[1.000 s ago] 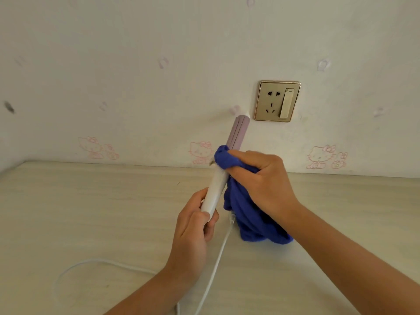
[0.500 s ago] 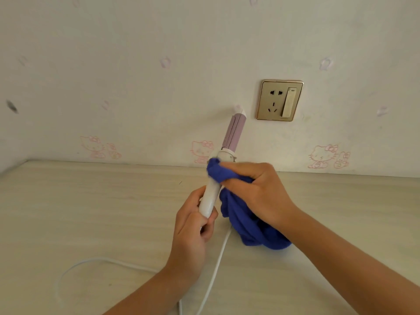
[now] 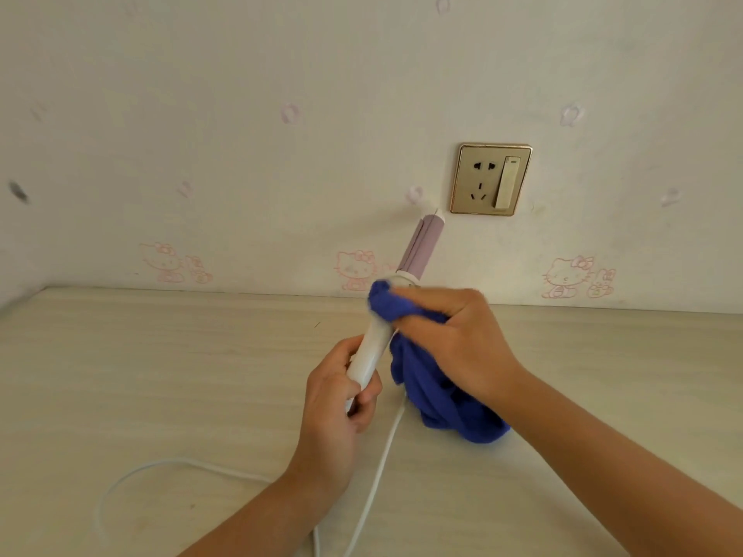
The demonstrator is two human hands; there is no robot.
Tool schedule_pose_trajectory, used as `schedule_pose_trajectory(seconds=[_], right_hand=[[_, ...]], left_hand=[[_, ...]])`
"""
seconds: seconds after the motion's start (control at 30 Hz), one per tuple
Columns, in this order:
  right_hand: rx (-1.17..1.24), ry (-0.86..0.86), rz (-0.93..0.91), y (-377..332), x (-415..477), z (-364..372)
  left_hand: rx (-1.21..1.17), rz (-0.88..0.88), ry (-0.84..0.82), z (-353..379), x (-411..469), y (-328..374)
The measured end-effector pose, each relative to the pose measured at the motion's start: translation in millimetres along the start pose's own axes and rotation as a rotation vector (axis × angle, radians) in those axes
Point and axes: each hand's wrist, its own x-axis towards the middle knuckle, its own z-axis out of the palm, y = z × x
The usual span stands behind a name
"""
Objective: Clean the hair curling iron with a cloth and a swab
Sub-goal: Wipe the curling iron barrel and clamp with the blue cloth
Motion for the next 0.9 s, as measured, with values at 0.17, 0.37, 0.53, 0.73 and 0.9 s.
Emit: schedule_pose_trajectory(seconds=[0.17,0.37,0.53,0.73,0.9], right_hand=[[-0.042,-0.285,0.009,-1.2,-5.9,16.1],[0.0,0.189,-0.013,-7.5,6.0,-6.7],[-0.039,-0.128,-0.023,-13.2,-3.5,2.7],[-0.16,0.011,-0.084,-18.1,-4.0,9.2],[-0.046,0.164,-0.069,-25.1,1.5,-6.1]], left_hand=[[-0.084,-0.072,0.058,-2.3,3.6,2.5],[-0.045,-0.151,-0.046,1.1,6.3,6.6],[-0.115,-0.237,-0.104,-0.3,9.1,16.1],[-0.201,-0.281,-0.019,2.9,3.4,20.1],[-0.128,-0.251,-0.029,7.1,2.2,24.4]])
